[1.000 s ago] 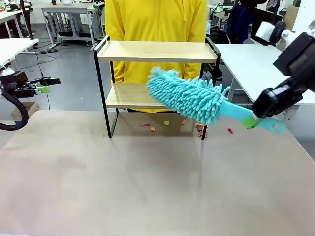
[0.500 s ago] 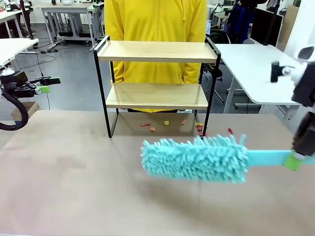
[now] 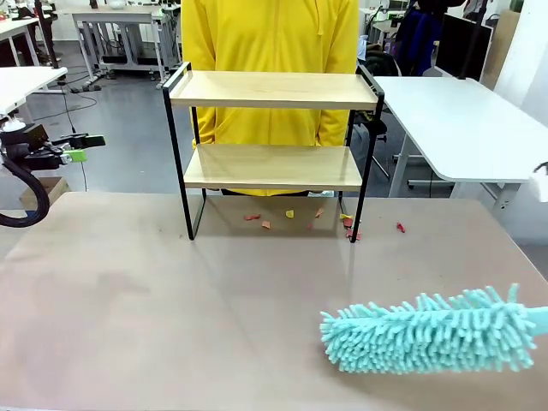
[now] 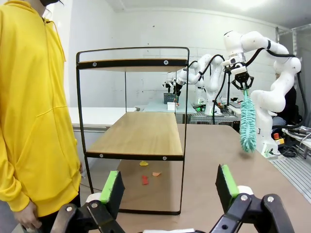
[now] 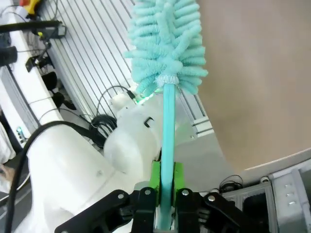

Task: Clean the shelf.
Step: Clean the specific section of the Shelf indicated by the human with the Duster.

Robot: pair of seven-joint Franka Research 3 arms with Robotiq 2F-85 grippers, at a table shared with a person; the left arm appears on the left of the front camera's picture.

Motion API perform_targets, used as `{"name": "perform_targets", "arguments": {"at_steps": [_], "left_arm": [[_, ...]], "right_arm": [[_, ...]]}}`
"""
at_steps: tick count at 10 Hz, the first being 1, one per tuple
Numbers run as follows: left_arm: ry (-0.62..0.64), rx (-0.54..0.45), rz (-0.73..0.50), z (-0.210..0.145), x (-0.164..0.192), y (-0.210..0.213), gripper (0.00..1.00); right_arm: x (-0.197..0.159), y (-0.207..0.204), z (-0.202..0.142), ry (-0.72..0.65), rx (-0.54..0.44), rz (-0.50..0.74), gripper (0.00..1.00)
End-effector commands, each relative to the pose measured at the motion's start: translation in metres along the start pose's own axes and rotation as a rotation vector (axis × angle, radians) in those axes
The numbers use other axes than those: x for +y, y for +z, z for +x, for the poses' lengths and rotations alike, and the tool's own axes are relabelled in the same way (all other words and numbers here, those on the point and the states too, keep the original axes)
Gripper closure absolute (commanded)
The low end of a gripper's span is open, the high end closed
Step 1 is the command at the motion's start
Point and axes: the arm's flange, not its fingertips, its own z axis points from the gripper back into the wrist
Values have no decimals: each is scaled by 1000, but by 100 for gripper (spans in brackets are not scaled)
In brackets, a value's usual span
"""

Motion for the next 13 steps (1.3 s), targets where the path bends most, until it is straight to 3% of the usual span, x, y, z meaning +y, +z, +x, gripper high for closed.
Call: {"name": "perform_targets", "arguments": {"at_steps": [1, 2, 13], "left_arm": [[-9, -3, 2, 2, -3, -1, 0], [-9, -3, 2, 2, -3, -1, 0], [-9, -3, 2, 2, -3, -1, 0]], "right_arm": [[-19, -3, -6, 5, -69, -31, 87], [0, 0, 0, 0, 0, 0, 87], [0, 0, 0, 0, 0, 0, 87]]}}
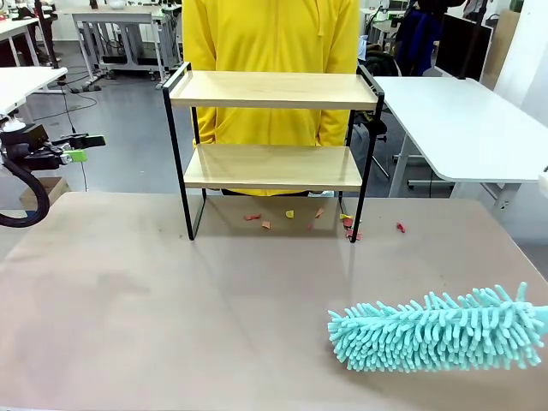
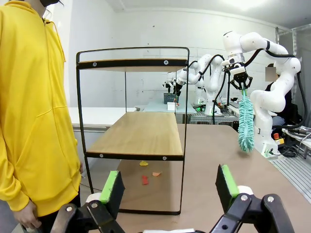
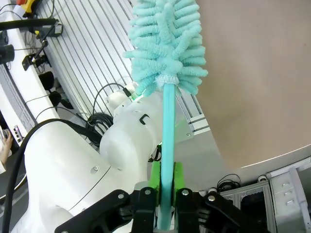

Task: Clean the shelf.
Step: Clean the specific section of the Shelf indicated by the human with the Duster.

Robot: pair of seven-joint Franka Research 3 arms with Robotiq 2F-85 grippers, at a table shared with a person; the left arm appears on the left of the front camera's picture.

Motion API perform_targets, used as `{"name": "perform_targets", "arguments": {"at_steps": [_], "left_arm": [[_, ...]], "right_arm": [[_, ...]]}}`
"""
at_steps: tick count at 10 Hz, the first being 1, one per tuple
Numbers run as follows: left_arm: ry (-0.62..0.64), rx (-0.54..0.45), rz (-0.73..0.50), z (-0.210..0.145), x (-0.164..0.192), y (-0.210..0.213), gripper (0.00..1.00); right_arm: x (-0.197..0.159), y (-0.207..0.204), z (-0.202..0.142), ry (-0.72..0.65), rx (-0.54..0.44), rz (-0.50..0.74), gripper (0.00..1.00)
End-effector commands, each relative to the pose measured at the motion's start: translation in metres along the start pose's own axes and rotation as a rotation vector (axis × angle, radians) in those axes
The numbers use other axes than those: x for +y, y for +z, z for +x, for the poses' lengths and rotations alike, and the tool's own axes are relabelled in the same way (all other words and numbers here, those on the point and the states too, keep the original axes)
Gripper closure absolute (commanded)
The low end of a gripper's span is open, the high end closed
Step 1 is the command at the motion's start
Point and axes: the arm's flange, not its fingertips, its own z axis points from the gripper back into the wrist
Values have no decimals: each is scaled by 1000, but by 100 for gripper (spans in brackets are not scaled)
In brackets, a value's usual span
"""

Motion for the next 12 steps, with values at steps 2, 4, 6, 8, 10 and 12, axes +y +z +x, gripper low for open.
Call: {"name": "perform_targets", "arguments": {"at_steps": [2, 4, 6, 8, 10, 12], "left_arm": [[-9, -3, 2, 2, -3, -1, 0], [-9, -3, 2, 2, -3, -1, 0], [-9, -3, 2, 2, -3, -1, 0], [-9, -3, 2, 2, -3, -1, 0], [-9, -3, 2, 2, -3, -1, 0], [-9, -3, 2, 2, -3, -1, 0]], "right_arm": [[2, 0, 2, -3, -4, 11, 87], [2, 0, 2, -3, -4, 11, 87], [2, 0, 2, -3, -4, 11, 87], [2, 0, 2, -3, -4, 11, 87], [2, 0, 2, -3, -4, 11, 87], [2, 0, 2, -3, -4, 11, 87]]}}
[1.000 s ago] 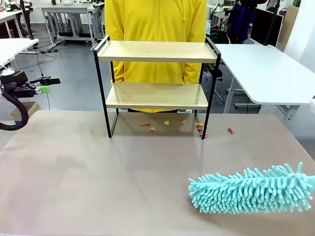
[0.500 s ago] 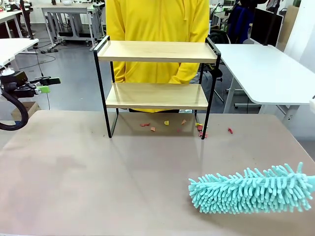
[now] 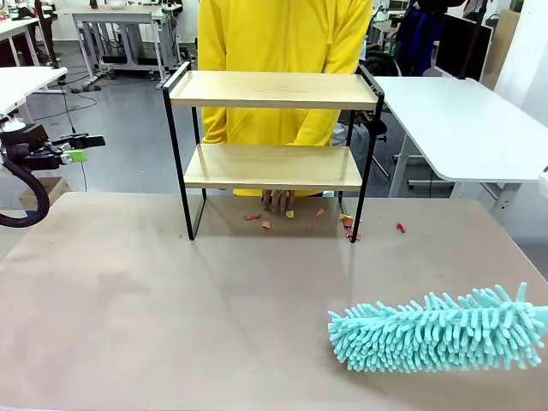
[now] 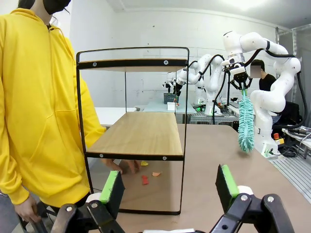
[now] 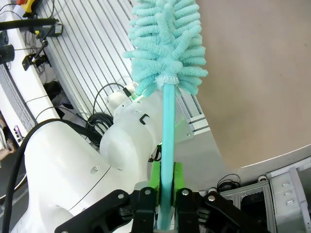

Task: Clean the shelf.
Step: Clean the specific section of the Shelf indicated by the human with the Duster.

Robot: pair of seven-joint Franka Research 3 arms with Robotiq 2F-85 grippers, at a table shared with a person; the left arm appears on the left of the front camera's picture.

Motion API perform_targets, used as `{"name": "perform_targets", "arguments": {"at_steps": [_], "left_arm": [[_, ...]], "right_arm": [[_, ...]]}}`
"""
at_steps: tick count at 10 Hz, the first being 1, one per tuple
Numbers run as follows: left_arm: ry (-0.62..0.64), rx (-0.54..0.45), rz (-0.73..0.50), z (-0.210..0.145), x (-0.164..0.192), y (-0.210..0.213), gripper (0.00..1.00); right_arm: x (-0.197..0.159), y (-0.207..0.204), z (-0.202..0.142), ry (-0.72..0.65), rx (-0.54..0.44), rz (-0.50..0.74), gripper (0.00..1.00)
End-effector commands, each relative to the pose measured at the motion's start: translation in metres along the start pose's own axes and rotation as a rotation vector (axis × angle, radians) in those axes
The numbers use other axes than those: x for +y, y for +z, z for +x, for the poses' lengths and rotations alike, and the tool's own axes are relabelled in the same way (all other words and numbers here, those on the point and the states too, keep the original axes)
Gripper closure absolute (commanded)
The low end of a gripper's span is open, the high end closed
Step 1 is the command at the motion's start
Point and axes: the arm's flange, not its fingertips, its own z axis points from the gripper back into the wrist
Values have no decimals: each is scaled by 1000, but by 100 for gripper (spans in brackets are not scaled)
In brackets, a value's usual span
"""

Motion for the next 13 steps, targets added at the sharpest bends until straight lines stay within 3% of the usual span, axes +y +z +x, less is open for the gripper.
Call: {"name": "perform_targets", "arguments": {"at_steps": [1, 13], "left_arm": [[-9, -3, 2, 2, -3, -1, 0], [-9, -3, 2, 2, -3, -1, 0]], "right_arm": [[2, 0, 2, -3, -4, 10, 87], [2, 0, 2, -3, -4, 10, 87]]}}
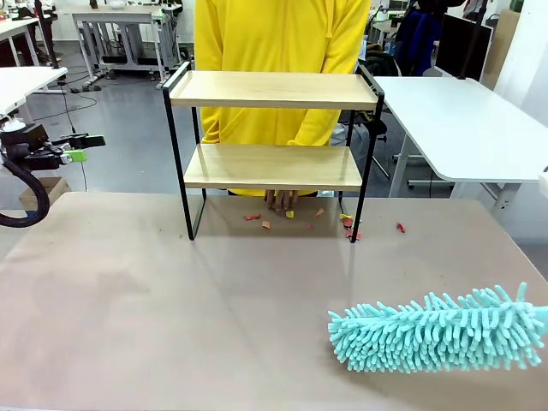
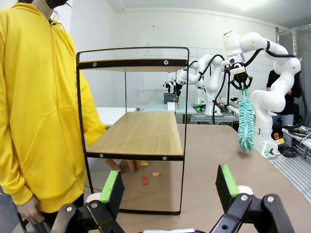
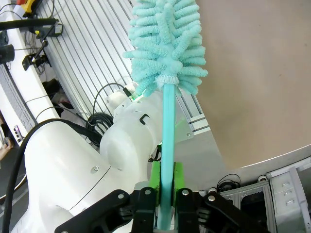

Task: Clean the shelf.
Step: Clean the specific section of the Shelf indicated by the human with the Duster.

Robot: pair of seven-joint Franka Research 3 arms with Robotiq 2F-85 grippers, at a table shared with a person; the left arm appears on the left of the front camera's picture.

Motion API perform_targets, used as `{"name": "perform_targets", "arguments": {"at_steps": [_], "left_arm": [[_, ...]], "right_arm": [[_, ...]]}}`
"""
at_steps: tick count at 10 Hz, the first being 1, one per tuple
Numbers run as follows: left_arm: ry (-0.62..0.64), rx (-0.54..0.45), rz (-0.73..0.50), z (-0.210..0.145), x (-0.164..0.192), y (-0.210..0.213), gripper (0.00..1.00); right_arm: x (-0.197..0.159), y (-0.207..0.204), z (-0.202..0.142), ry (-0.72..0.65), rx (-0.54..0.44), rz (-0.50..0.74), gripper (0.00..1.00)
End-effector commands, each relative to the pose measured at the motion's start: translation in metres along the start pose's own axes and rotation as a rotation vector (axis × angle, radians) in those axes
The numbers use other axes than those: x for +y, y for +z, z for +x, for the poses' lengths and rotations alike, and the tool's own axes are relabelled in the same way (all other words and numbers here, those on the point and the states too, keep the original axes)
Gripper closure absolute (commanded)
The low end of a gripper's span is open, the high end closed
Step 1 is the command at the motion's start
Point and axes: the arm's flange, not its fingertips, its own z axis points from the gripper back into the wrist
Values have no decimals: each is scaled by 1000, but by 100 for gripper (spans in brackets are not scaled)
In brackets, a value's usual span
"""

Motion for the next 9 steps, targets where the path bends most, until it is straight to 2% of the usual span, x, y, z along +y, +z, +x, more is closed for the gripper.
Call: {"name": "perform_targets", "arguments": {"at_steps": [1, 9], "left_arm": [[-9, -3, 2, 2, -3, -1, 0], [-9, -3, 2, 2, -3, -1, 0]], "right_arm": [[2, 0, 2, -3, -4, 10, 87], [2, 0, 2, -3, -4, 10, 87]]}}
